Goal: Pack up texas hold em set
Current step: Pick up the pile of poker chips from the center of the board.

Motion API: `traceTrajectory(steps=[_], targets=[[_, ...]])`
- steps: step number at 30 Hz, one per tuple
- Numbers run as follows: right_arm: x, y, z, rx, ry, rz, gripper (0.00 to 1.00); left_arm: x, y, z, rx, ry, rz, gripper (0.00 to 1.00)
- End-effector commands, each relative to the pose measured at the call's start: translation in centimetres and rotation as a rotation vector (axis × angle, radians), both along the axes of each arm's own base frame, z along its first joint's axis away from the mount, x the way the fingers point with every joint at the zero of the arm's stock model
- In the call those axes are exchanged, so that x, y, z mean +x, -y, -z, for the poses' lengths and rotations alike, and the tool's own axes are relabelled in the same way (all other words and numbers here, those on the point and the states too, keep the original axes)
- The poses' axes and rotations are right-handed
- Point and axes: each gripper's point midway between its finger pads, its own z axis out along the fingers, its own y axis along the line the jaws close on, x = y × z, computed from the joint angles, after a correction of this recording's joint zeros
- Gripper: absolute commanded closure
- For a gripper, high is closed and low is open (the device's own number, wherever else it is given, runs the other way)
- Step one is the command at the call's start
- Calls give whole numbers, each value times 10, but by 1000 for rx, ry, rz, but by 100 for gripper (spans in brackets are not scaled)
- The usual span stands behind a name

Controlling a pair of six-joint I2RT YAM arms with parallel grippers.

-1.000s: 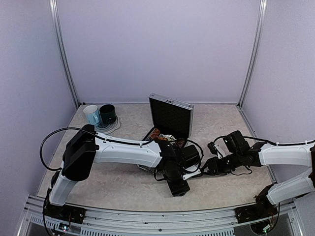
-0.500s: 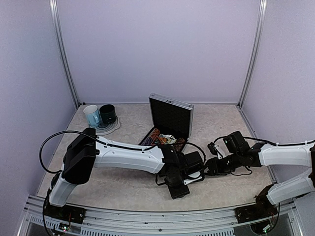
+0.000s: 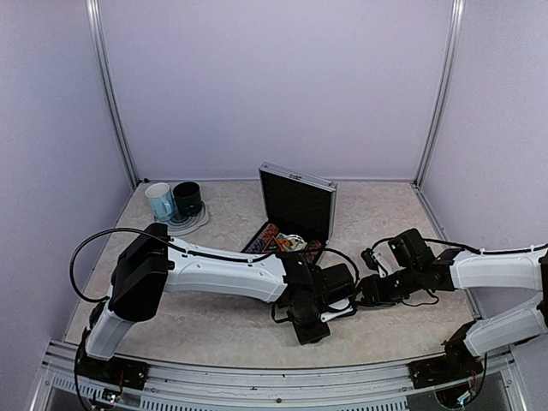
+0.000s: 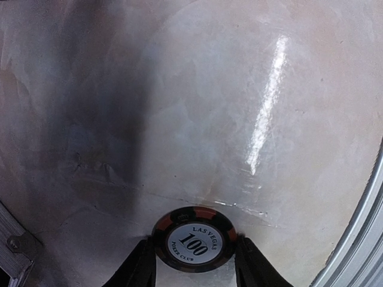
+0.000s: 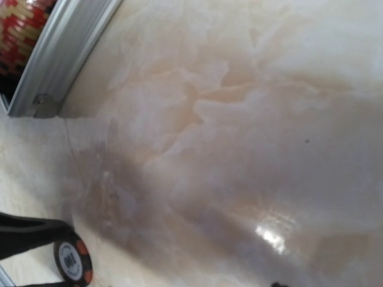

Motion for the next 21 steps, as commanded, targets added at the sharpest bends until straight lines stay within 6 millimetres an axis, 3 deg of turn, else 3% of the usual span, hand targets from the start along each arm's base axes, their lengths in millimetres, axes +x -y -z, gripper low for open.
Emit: traceTrajectory(steps=[1,10,21], targets=[[-5,-1,2,1,-1,-17,44,5,-6,21,48,0,-5,56],[-7,-2,4,7,-13,-21,44,12,-6,13,15,22,-23,60],[-12,-12,4,63,-28,-29,45,25,3,-20,-94,33,-49,60]])
